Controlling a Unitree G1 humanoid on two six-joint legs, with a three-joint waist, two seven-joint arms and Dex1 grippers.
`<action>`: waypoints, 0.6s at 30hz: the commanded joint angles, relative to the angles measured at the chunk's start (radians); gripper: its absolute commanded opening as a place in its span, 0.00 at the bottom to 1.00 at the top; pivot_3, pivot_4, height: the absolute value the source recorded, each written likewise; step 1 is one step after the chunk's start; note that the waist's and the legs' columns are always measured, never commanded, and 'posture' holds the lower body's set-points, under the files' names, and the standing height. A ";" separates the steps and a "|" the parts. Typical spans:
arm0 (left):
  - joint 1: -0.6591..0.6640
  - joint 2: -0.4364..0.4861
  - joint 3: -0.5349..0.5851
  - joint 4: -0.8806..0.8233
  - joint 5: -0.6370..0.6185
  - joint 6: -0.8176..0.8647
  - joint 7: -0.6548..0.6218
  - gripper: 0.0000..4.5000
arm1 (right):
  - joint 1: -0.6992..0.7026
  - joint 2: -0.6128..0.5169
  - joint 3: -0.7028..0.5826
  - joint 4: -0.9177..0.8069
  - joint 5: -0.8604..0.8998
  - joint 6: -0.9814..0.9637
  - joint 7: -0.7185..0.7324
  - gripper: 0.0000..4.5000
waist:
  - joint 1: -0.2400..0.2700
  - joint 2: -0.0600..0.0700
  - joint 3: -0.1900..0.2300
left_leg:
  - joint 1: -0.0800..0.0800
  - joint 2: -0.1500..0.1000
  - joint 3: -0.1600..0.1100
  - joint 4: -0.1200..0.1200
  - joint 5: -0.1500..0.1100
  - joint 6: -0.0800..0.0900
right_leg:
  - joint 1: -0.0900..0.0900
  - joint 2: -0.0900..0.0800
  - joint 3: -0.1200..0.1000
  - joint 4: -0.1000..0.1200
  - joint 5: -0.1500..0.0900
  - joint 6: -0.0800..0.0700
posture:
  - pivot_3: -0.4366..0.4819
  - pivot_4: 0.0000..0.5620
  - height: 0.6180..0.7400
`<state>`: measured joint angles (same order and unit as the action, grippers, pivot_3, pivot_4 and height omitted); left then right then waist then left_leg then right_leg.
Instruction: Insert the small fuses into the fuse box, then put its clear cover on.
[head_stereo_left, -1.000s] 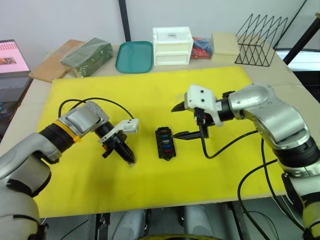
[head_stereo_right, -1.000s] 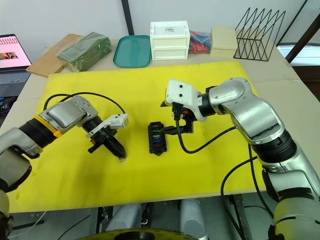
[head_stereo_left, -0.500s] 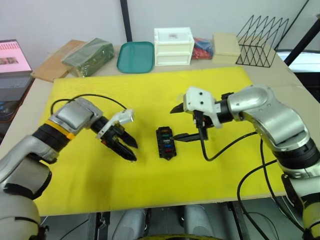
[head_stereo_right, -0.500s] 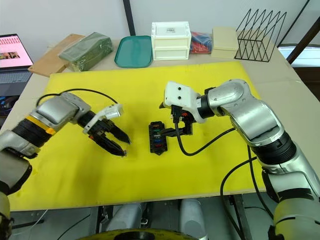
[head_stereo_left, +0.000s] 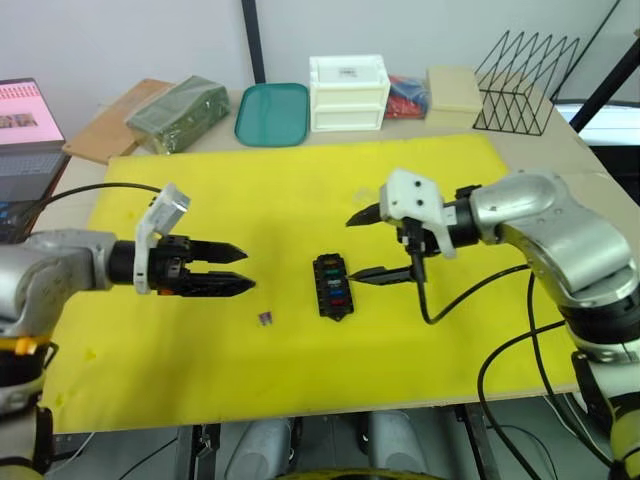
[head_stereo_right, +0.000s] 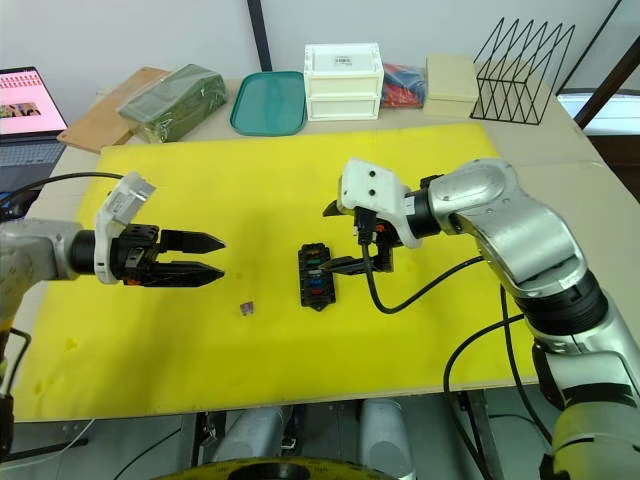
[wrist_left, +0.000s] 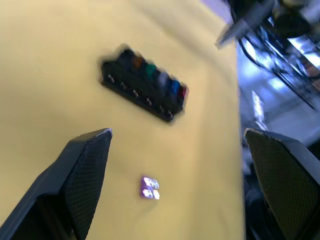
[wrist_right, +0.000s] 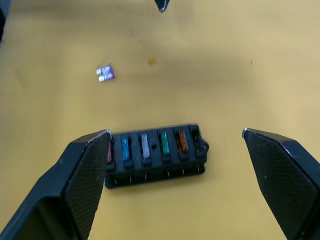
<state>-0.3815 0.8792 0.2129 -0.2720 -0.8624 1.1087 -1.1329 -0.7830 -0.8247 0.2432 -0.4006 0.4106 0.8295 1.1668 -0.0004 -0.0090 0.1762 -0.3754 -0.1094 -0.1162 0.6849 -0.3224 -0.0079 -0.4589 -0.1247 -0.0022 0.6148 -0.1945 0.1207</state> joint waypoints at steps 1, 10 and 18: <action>0.160 -0.067 0.229 -0.190 -0.136 0.046 0.166 0.99 | 0.058 -0.066 -0.113 -0.057 0.063 -0.021 0.038 1.00 | 0.002 0.000 0.000 | 0.000 0.000 0.000 0.000 0.000 0.000 | 0.000 0.000 0.000 -0.001 0.000 0.000 | 0.48 0.27 1.00; 0.636 -0.133 0.418 -0.342 -0.310 0.106 0.305 0.99 | 0.240 -0.119 -0.223 -0.143 0.161 -0.077 0.059 1.00 | 0.006 0.000 0.000 | 0.003 0.002 0.002 -0.002 0.000 0.000 | 0.002 0.001 0.000 0.000 0.001 -0.002 | 0.48 0.27 1.00; 0.623 -0.166 0.314 -0.169 -0.316 0.081 0.345 0.99 | 0.290 -0.151 -0.153 -0.161 0.114 -0.133 0.058 1.00 | 0.014 0.000 -0.001 | 0.004 0.002 0.002 -0.001 -0.001 0.000 | 0.004 0.001 0.000 -0.002 0.001 -0.002 | 0.48 0.27 1.00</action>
<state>0.2575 0.7129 0.5489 -0.4601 -1.1672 1.1964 -0.7924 -0.4924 -0.9652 0.0805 -0.5349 0.5410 0.7266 1.2239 0.0135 -0.0091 0.1754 -0.3714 -0.1075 -0.1137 0.6837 -0.3230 -0.0075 -0.4547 -0.1242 -0.0022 0.6132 -0.1931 0.1183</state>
